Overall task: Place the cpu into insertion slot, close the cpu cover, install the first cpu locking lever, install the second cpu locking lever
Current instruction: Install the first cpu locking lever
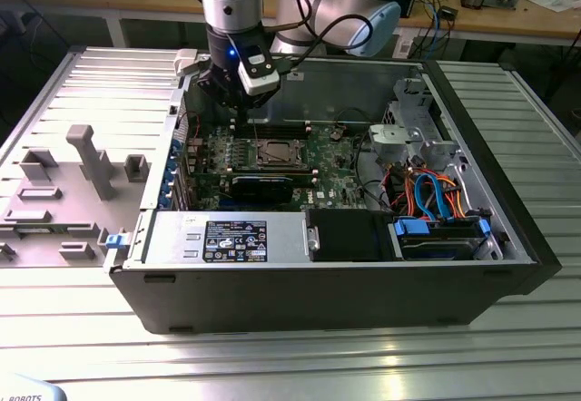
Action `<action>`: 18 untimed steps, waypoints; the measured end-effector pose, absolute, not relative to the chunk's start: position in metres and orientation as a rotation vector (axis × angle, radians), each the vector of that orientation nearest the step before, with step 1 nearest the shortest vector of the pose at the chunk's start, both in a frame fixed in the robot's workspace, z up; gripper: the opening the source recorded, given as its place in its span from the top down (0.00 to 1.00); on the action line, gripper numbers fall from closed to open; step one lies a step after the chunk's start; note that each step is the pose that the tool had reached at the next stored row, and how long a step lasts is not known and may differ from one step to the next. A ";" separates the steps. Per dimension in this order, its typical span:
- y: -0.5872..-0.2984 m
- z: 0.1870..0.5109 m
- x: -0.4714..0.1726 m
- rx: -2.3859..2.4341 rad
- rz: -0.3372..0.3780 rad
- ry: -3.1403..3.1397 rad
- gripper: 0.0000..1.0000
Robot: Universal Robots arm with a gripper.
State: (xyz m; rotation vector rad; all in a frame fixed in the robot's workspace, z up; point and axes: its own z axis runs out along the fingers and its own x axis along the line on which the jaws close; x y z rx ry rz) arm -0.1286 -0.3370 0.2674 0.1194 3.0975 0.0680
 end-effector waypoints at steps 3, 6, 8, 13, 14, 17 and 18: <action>-0.334 0.267 -0.129 0.119 0.069 3.098 0.89; -0.332 0.266 -0.129 0.120 0.073 3.098 0.89; -0.330 0.265 -0.129 0.120 0.080 3.098 0.89; -0.327 0.263 -0.129 0.120 0.103 3.097 0.89; -0.325 0.262 -0.128 0.120 0.104 3.097 0.89; -0.323 0.261 -0.128 0.120 0.120 3.097 0.89; -0.323 0.261 -0.128 0.120 0.126 3.097 0.89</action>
